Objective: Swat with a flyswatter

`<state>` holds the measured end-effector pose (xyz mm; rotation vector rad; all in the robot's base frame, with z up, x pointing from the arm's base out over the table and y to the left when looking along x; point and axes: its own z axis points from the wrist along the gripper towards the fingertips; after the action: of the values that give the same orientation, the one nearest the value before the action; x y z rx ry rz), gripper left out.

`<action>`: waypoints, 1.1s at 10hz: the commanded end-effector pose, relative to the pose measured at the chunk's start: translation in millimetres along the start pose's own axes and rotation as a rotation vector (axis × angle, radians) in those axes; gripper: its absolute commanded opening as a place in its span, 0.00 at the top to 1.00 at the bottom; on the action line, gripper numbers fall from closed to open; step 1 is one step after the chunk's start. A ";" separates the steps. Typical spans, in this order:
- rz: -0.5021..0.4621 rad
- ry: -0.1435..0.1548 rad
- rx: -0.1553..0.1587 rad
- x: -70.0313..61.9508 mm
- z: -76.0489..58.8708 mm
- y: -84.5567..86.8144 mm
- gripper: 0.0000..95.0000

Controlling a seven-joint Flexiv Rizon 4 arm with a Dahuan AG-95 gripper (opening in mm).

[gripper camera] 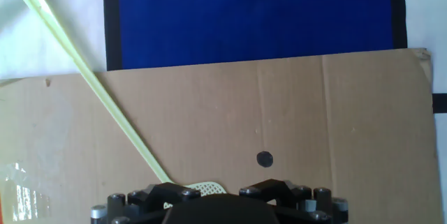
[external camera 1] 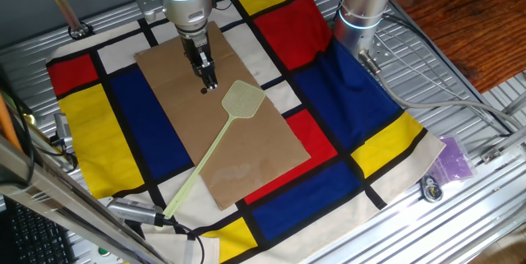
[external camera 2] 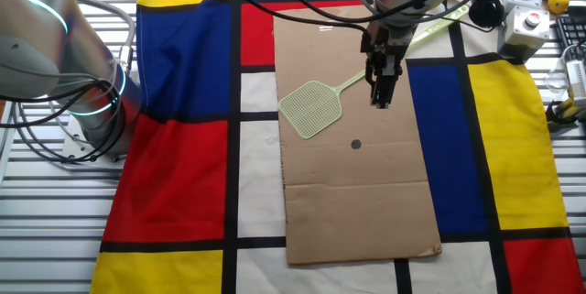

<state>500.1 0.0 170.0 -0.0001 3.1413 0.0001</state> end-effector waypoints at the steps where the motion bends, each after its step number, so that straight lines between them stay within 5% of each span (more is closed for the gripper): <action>1: -0.316 -0.006 -0.054 0.1 0.0 0.0 1.00; 9: -0.319 0.004 -0.041 0.1 -0.1 0.0 1.00; 11: -0.324 0.016 -0.015 -2.1 0.6 3.1 1.00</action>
<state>502.4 3.8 169.8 -0.5197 3.1079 0.0365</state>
